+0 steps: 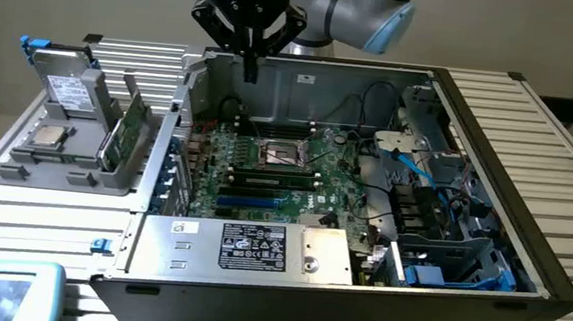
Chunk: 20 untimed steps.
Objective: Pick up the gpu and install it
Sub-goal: 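Reach for the gpu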
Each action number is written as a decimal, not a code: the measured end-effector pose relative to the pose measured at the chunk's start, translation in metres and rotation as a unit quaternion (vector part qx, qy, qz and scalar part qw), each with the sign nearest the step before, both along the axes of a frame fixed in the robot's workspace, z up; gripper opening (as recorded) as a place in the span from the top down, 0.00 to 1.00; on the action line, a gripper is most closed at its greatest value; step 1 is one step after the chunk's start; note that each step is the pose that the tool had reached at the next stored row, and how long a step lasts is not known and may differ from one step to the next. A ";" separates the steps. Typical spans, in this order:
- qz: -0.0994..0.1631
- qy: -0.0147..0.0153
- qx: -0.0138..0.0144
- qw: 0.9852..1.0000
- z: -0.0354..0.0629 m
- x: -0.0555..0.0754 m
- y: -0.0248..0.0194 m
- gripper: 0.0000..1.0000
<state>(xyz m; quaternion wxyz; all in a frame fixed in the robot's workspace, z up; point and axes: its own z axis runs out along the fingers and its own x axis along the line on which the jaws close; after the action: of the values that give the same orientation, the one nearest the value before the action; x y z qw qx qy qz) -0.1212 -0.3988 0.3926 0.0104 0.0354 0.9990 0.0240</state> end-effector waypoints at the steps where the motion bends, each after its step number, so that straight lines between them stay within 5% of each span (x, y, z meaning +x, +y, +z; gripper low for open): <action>1: 0.000 0.000 0.000 1.000 0.0000 0.000 0.0000 0.88; 12: 0.000 0.000 0.000 1.000 -0.0005 -0.002 0.0000 0.88; 20: 0.000 -0.003 0.000 1.000 -0.0028 -0.037 0.0000 0.81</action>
<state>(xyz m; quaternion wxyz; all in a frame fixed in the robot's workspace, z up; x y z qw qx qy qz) -0.1584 -0.3987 0.3899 0.0138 0.0353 0.9990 0.0242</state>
